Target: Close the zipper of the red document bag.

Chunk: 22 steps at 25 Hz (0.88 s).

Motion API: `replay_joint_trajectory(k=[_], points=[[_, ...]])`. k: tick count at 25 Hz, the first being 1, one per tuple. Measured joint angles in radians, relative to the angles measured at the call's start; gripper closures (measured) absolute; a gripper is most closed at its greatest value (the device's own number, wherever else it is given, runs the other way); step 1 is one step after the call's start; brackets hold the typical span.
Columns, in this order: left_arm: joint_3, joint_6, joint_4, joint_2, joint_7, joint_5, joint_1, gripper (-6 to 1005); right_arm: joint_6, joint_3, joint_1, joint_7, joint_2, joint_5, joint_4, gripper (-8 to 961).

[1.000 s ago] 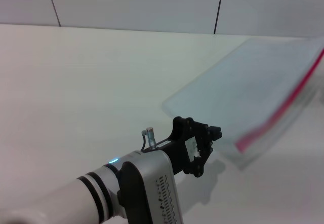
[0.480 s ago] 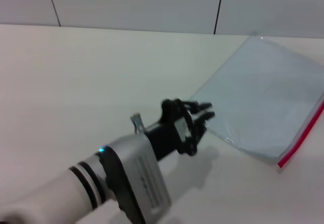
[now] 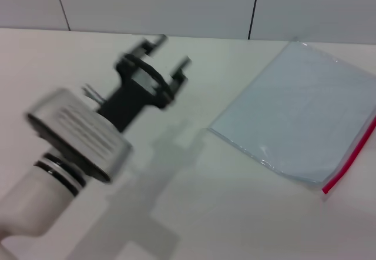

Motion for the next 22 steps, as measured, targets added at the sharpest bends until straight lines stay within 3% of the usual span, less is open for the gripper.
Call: replay_joint_trajectory(k=[3,4,6,9,10,14,22], points=[[0.001,-0.166,-0.073,-0.005,-0.134,-0.05,-0.009,466,0.072,0.001,-0.007,0.001,0.0,0.002,0.041,243],[0.001,-0.166,-0.073,-0.005,-0.134,-0.05,-0.009,467,0.094,0.001,-0.009,0.001,0.0,0.002,0.055,182],[-0.016,-0.301,-0.163,-0.02,-0.257,-0.066,-0.018,470,0.116,0.001,-0.012,0.001,0.0,0.004,0.077,61],[-0.034,-0.417,-0.265,-0.039,-0.385,-0.092,-0.036,473,0.123,0.001,-0.011,0.001,0.001,0.002,0.101,63],[-0.039,-0.53,-0.378,-0.059,-0.509,-0.13,-0.058,473,0.125,0.001,-0.011,0.002,0.001,0.002,0.108,64],[-0.034,-0.658,-0.512,-0.093,-0.562,-0.2,-0.089,476,0.136,0.002,-0.01,0.003,0.002,0.005,0.14,67],[-0.024,-0.675,-0.516,-0.094,-0.561,-0.279,-0.091,482,0.146,0.007,-0.016,0.003,0.004,0.006,0.162,69]])
